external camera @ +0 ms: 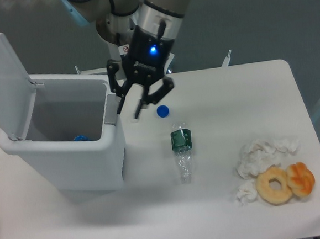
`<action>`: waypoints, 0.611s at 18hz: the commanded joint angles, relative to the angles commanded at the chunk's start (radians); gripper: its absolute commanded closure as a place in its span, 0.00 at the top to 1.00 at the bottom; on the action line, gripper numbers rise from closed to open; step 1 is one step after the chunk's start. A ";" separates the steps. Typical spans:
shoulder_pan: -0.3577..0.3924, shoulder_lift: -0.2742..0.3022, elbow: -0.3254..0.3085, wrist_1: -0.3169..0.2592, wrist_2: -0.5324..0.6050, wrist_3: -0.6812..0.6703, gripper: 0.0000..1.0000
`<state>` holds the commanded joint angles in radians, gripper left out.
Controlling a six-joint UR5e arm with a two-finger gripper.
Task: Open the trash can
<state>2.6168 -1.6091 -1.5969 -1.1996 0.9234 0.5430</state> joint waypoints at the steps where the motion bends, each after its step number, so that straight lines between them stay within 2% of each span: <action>1: 0.003 -0.027 0.000 0.008 0.002 0.000 1.00; 3: 0.006 -0.066 0.000 0.009 0.027 0.005 1.00; 6: 0.015 -0.106 0.015 0.018 0.126 0.012 1.00; 10: 0.064 -0.208 0.058 0.021 0.162 0.132 1.00; 11: 0.066 -0.236 0.070 0.020 0.210 0.133 1.00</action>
<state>2.6829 -1.8451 -1.5264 -1.1796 1.1331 0.6765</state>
